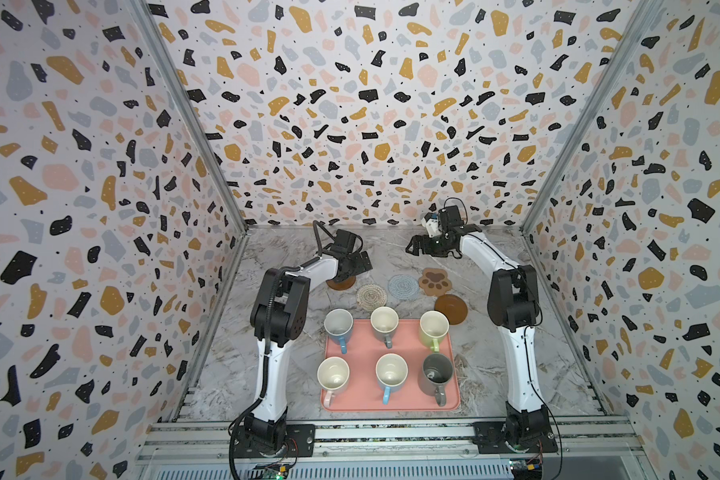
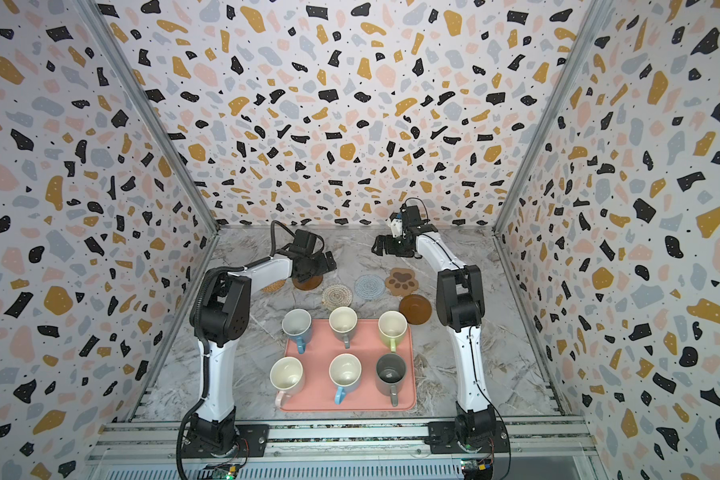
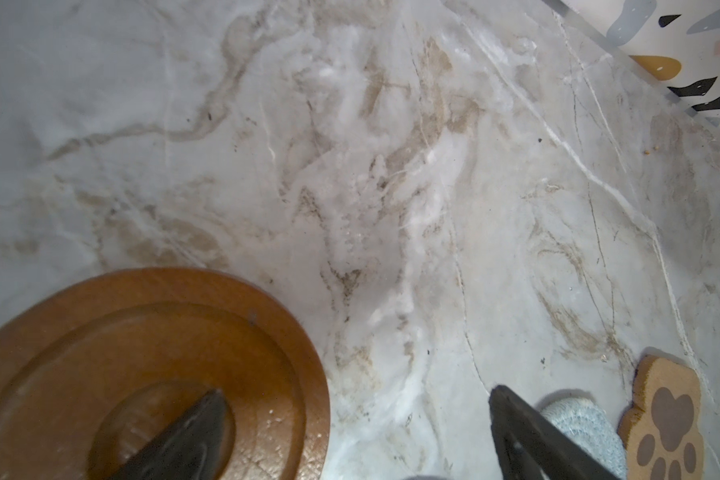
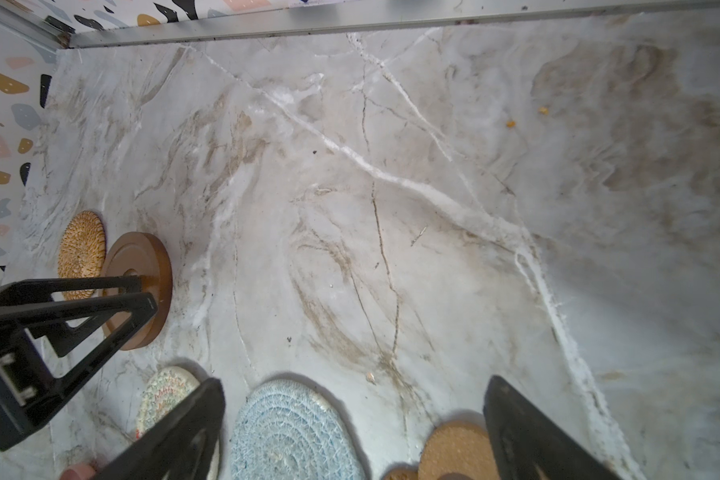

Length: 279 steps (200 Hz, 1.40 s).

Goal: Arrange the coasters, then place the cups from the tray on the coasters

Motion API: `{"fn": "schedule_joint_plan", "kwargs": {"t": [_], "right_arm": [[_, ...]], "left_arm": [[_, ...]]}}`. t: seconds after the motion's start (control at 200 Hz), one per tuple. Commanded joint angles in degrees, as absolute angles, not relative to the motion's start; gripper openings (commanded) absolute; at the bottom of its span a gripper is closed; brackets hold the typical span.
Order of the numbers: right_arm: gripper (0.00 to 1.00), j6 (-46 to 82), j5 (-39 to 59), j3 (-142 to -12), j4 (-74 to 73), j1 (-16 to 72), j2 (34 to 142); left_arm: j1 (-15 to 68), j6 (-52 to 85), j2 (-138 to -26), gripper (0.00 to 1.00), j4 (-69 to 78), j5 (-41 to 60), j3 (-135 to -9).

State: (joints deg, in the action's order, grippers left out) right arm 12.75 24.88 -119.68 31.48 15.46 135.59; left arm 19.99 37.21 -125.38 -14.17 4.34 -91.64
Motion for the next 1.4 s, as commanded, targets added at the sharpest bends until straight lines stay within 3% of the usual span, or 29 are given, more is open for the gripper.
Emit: {"fn": "schedule_joint_plan", "kwargs": {"t": [0.0, 0.36, 0.901, 1.136, 1.392], "right_arm": [[0.99, 12.15, 27.16, -119.52, 32.39, 15.97, 133.86], [0.99, 1.59, 44.54, -119.94, 36.71, 20.87, 134.67], [0.99, -2.83, 47.9, -130.34, 50.66, 30.25, 143.33], [0.99, -2.15, 42.81, -129.9, 52.39, 32.79, 145.72], [0.99, 7.17, 19.86, -130.55, 47.26, 32.12, 146.78]], "left_arm": [[20.23, 38.01, -123.28, 1.0, -13.57, 3.61, -90.62], [17.22, 40.74, -111.27, 1.0, -8.51, -3.87, -85.18], [9.16, 41.26, -104.85, 1.0, -9.16, -7.4, -80.08], [7.74, 40.32, -104.44, 1.0, -8.08, -4.8, -77.92], [7.12, 40.21, -104.95, 1.0, -7.38, -3.37, -77.68]]}}
